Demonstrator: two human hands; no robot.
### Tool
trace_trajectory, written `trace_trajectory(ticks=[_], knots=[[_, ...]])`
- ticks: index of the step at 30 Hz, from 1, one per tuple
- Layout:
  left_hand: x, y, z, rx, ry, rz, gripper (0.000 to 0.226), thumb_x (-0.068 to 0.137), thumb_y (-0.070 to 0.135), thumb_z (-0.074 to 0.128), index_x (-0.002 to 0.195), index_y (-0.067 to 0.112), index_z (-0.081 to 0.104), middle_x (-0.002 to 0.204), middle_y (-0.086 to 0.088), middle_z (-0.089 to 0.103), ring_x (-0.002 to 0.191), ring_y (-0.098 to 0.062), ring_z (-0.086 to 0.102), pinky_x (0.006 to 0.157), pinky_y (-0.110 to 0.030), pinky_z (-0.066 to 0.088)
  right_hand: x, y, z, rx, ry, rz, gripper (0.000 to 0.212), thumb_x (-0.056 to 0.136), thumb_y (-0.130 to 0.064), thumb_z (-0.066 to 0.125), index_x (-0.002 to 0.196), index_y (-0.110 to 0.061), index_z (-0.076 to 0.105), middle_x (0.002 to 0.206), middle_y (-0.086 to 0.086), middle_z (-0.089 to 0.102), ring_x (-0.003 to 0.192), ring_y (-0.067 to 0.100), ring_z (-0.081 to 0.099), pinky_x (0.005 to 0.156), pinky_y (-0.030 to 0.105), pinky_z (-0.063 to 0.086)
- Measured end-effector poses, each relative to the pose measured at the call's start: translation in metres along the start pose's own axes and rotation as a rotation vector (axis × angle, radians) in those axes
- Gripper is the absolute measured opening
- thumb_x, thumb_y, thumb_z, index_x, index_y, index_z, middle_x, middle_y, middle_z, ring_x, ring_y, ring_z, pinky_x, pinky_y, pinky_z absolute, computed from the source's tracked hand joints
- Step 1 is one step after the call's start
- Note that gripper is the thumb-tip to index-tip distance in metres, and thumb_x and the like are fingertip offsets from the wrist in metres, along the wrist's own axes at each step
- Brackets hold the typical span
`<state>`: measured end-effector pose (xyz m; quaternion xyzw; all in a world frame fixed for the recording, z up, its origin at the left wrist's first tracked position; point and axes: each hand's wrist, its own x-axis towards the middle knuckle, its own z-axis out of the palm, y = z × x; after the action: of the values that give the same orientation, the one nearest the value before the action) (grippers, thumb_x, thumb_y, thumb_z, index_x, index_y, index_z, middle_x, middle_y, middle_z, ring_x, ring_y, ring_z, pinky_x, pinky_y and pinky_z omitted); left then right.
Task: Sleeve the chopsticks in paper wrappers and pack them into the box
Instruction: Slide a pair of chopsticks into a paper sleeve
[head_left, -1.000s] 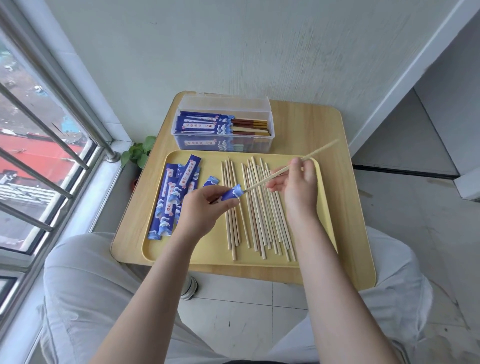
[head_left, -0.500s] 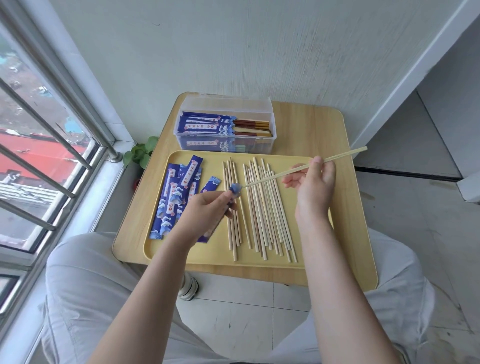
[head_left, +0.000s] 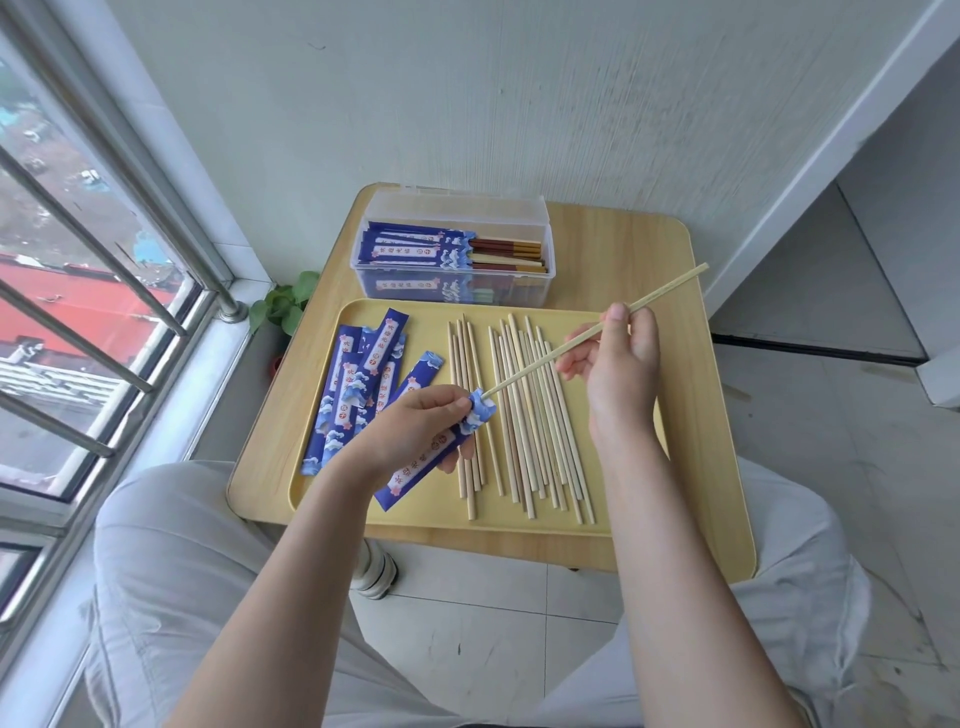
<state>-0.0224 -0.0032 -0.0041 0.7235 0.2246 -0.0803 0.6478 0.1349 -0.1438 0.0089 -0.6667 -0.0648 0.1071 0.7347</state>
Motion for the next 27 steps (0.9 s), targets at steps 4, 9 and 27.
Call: trace_trajectory(ticks=[4, 9, 27], knots=[[0.000, 0.001, 0.002, -0.023, 0.007, 0.003, 0.033, 0.109, 0.027, 0.040, 0.089, 0.008, 0.059, 0.076, -0.013, 0.064, 0.059, -0.024, 0.052, 0.074, -0.038, 0.047, 0.001, 0.000, -0.002, -0.011, 0.009, 0.016, 0.024, 0.110, -0.025, 0.034, 0.089, -0.020, 0.044, 0.061, -0.001, 0.064, 0.046, 0.023, 0.057, 0.048, 0.029, 0.044], [0.002, 0.004, 0.013, 0.015, 0.032, 0.024, 0.028, 0.102, 0.030, 0.057, 0.086, 0.006, 0.057, 0.068, -0.010, 0.059, 0.058, -0.020, 0.049, 0.071, -0.033, 0.047, -0.008, 0.008, 0.001, -0.165, -0.146, 0.047, 0.021, 0.106, -0.025, 0.048, 0.090, -0.014, 0.056, 0.067, 0.000, 0.064, 0.060, 0.020, 0.064, 0.057, 0.037, 0.053], [0.004, -0.003, 0.027, -0.015, 0.215, -0.001, 0.026, 0.103, 0.024, 0.056, 0.082, 0.011, 0.049, 0.059, -0.001, 0.056, 0.046, -0.013, 0.046, 0.051, -0.026, 0.046, -0.022, 0.025, 0.020, -0.459, -0.407, 0.198, 0.030, 0.100, -0.031, 0.057, 0.086, -0.010, 0.074, 0.066, -0.002, 0.059, 0.055, 0.012, 0.049, 0.054, 0.025, 0.043]])
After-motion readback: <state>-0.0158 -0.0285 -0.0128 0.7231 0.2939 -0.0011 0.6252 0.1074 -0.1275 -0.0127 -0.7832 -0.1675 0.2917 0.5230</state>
